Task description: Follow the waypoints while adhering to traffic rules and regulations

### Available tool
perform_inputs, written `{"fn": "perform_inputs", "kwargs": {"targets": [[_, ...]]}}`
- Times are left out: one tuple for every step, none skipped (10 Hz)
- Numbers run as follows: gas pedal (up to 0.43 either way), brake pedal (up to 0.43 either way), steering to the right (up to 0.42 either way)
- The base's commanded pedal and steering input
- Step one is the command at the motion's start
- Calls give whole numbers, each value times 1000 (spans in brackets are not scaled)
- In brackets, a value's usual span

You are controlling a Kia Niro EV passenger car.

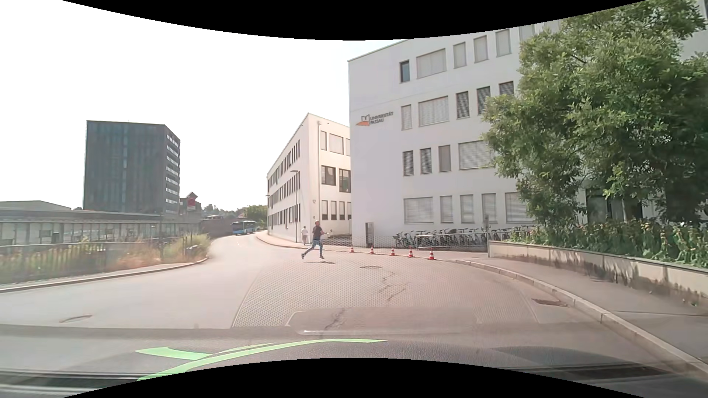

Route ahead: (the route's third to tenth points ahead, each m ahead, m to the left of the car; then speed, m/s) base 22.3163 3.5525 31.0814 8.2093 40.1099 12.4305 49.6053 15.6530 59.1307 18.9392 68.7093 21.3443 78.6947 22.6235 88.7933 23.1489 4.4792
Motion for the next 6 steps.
{"fn": "perform_inputs", "kwargs": {"targets": [[0, 104, 215], [0, 55, 193], [0, 0, 171], [0, 0, 149], [0, 0, 120], [130, 0, 93]]}}
